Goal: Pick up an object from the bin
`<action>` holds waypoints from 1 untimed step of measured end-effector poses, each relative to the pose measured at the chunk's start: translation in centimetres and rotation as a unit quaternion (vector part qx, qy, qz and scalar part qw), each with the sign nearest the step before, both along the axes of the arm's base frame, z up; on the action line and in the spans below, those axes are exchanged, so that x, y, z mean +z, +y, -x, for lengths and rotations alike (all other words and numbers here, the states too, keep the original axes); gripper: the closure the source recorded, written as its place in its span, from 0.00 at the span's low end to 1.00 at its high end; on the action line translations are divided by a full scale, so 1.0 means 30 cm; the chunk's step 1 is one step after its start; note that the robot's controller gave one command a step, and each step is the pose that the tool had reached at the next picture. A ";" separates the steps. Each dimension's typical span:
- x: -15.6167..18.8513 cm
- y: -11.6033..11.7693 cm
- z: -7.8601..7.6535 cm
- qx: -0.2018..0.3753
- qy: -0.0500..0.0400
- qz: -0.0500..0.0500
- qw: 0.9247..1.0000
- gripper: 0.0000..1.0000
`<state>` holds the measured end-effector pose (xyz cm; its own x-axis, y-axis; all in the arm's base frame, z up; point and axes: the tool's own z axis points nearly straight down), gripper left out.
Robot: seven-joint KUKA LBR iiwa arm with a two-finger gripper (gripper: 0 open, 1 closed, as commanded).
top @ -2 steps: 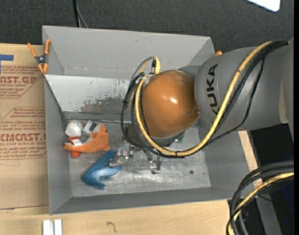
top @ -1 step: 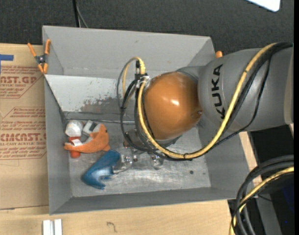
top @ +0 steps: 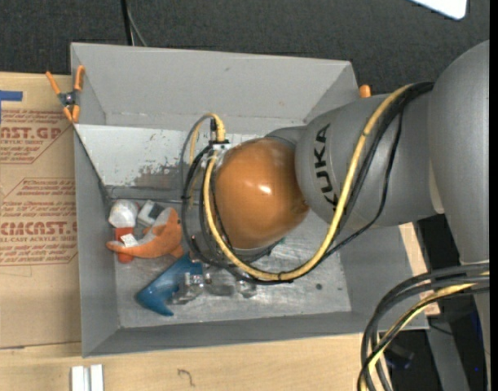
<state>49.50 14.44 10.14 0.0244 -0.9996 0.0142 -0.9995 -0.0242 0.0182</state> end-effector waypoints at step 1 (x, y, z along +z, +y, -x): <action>0.038 0.058 -0.036 0.001 -0.002 -0.008 1.000 0.00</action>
Offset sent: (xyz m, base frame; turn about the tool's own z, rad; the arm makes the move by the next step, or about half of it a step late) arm 0.0394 0.0294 0.0068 -0.1125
